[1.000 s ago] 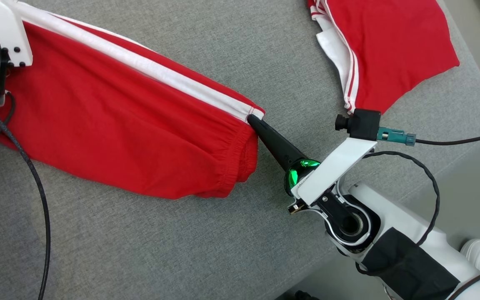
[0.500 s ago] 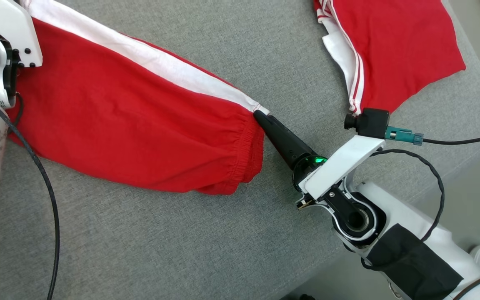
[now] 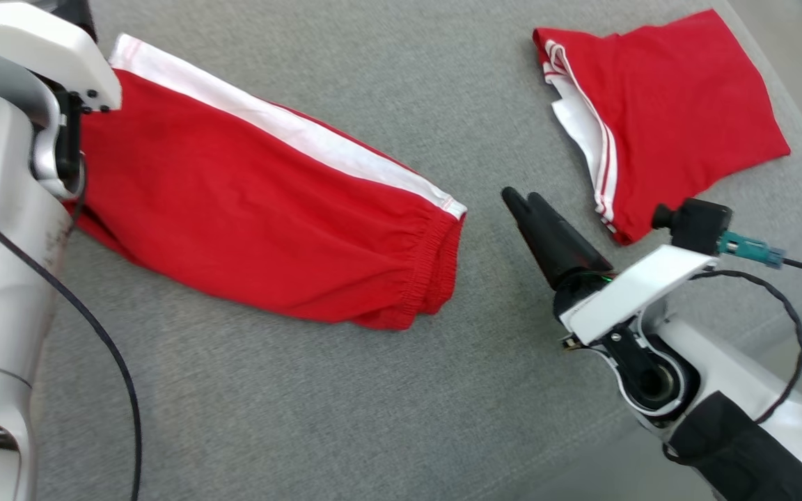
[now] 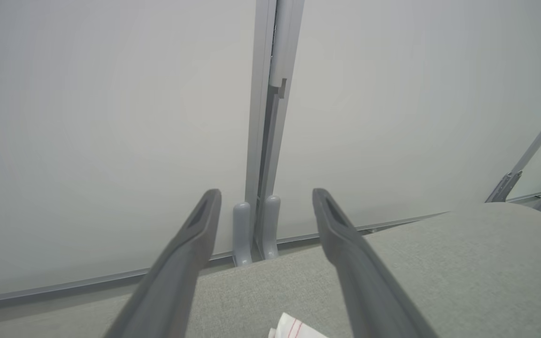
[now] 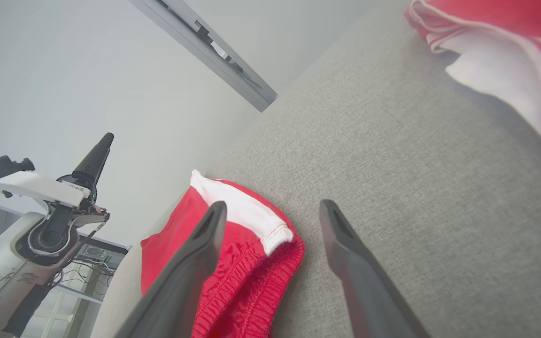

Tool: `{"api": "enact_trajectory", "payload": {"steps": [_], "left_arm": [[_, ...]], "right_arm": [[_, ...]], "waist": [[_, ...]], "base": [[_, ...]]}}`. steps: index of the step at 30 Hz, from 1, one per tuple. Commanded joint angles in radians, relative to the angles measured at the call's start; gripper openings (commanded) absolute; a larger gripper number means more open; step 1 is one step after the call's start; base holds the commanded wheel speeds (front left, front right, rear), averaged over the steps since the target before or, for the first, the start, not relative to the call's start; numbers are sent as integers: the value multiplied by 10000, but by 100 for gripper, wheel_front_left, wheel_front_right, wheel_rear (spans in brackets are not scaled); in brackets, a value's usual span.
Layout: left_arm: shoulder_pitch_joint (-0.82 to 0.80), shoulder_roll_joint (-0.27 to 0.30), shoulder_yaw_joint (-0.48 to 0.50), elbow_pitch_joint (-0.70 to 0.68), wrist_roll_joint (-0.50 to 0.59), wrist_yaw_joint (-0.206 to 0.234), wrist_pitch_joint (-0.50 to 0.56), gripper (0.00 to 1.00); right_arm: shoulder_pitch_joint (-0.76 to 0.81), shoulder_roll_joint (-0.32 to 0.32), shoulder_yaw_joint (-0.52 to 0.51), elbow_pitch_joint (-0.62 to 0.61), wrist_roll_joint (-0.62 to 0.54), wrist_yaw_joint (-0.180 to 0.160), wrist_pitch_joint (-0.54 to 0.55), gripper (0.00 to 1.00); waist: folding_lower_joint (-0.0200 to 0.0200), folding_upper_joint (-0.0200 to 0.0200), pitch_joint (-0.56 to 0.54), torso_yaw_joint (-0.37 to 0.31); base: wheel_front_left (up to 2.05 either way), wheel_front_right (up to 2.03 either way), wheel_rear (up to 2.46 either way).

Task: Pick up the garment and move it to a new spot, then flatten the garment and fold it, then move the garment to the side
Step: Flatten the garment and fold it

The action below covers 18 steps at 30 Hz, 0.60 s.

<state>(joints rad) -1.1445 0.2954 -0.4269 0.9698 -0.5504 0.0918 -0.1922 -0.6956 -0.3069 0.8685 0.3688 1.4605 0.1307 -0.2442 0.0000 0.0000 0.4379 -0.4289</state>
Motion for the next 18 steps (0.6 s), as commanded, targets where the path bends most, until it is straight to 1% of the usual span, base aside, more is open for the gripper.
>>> {"api": "enact_trajectory", "payload": {"steps": [1, 2, 4, 6, 8, 10, 12, 16, 17, 18], "left_arm": [[196, 4, 42, -120, -28, -37, -165, 100], [331, -49, 21, -326, 7, -143, -369, 100], [675, -66, 127, -787, -49, -205, -578, 100], [1157, -76, 223, -1354, -76, -249, -669, 100], [1724, -37, 316, -2167, 73, -250, -721, 100], [2497, -23, 540, -3345, 325, -54, -728, 100], [3574, -136, 752, -4478, 540, 132, -722, 100], [5629, -286, 1165, -6335, 1042, 622, -727, 100], [6145, -359, 1254, -6727, 1150, 739, -728, 100], [7126, -542, 1378, -7425, 1397, 882, -729, 100]], "right_arm": [[108, -93, -120, -64, -167, 0, -101, 100], [180, -198, -244, -121, -433, 0, -167, 100], [399, -316, -517, -224, -1105, 0, -222, 100], [660, -315, -1369, -439, -2180, 0, -216, 100], [1160, -133, -2117, -711, -3243, 0, -212, 100], [1577, -36, -2917, -1075, -4309, 0, -215, 100], [2063, 129, -3612, -1433, -5317, 0, -216, 100], [2945, 475, -4611, -2073, -7148, 0, -218, 100], [3110, 552, -4799, -2228, -7562, 0, -217, 100], [3528, 706, -5163, -2446, -8267, 0, -217, 100]], "waist": [[0, 0, -331, 305], [0, 0, -473, 433], [0, 0, -705, 646], [0, 0, -946, 894], [0, 0, -1177, 1187], [0, 0, -1402, 1496], [0, 0, -1626, 1798], [0, 0, -2023, 2297], [0, 0, -2091, 2403], [0, 0, -2237, 2621]], "base": [[0, 0, 0], [0, 0, 0], [0, 0, 0], [0, 0, 0], [0, 0, 0], [0, 0, 0], [0, 0, 0], [0, 0, 0], [0, 0, 0], [0, 0, 0]]}}
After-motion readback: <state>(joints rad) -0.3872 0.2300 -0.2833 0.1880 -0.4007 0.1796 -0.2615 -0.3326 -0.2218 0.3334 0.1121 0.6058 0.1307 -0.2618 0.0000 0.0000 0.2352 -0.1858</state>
